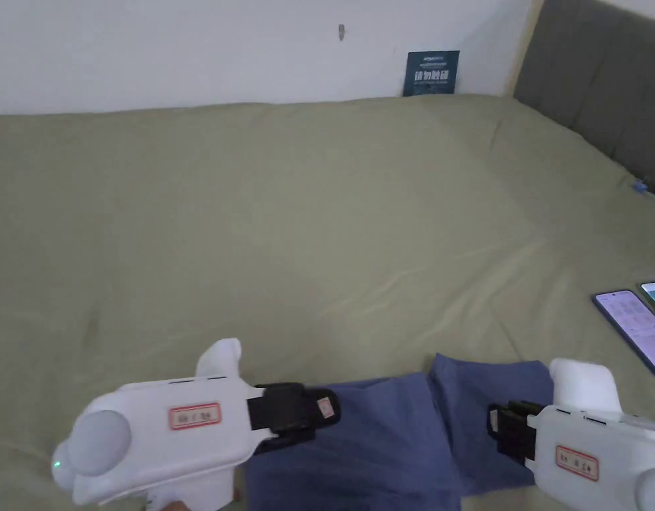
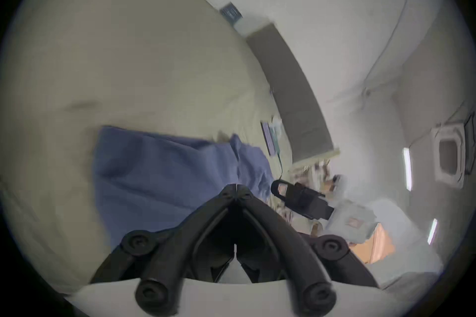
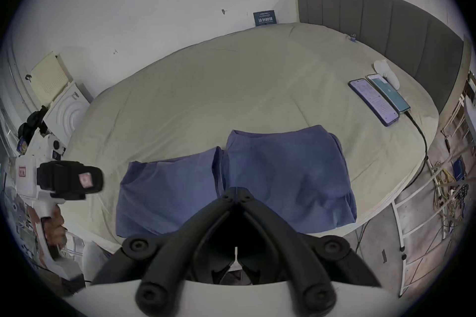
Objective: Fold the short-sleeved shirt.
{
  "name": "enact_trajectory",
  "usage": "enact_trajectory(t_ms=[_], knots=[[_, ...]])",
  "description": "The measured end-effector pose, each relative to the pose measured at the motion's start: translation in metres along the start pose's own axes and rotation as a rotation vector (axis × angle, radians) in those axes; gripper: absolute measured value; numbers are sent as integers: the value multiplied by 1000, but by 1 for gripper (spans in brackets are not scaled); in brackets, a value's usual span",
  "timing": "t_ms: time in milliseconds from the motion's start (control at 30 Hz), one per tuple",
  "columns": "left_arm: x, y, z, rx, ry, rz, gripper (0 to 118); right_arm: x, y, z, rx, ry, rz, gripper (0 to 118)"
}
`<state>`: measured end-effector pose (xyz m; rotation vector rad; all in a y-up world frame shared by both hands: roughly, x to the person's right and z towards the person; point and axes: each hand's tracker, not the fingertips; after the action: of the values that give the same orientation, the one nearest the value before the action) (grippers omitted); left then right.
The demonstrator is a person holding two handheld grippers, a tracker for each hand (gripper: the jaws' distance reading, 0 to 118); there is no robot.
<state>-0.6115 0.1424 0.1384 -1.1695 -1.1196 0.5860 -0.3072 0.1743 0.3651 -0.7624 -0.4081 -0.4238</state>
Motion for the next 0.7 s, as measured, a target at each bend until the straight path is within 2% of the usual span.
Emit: enact_trajectory(t_ms=[133, 167, 200, 233, 267, 300, 400, 533, 633, 667, 700], knots=[[-34, -12, 46, 75, 190, 8, 1, -12, -1, -4, -11, 14, 25, 0], [-42, -16, 52, 79, 177, 24, 7, -16, -1, -5, -12, 16, 36, 0], [-58, -14, 55, 81, 137, 52, 37, -20, -1, -5, -15, 15, 43, 0], [-66, -16, 56, 69, 78, 98, 72, -24, 0, -6, -17, 18, 52, 0], [-72, -17, 53, 32, 10, 134, 98, -27, 0, -7, -19, 23, 60, 0], [-77, -19, 48, 25, -13, 162, 104, -31, 1, -7, -23, 26, 66, 0], [-84, -29, 29, 62, -26, 220, 104, -40, 2, -8, -28, 42, 102, 0], [-110, -31, -1, -24, -44, 325, 104, -47, 1, -12, -47, 41, 140, 0], [-115, -32, -17, -30, -195, 356, 99, -48, -1, -17, -65, 33, 154, 0], [-117, -33, -23, -54, -177, 378, 92, -48, -1, -18, -69, 33, 159, 0], [-117, -32, -27, -51, -176, 369, 64, -49, -1, -19, -72, 31, 162, 0]])
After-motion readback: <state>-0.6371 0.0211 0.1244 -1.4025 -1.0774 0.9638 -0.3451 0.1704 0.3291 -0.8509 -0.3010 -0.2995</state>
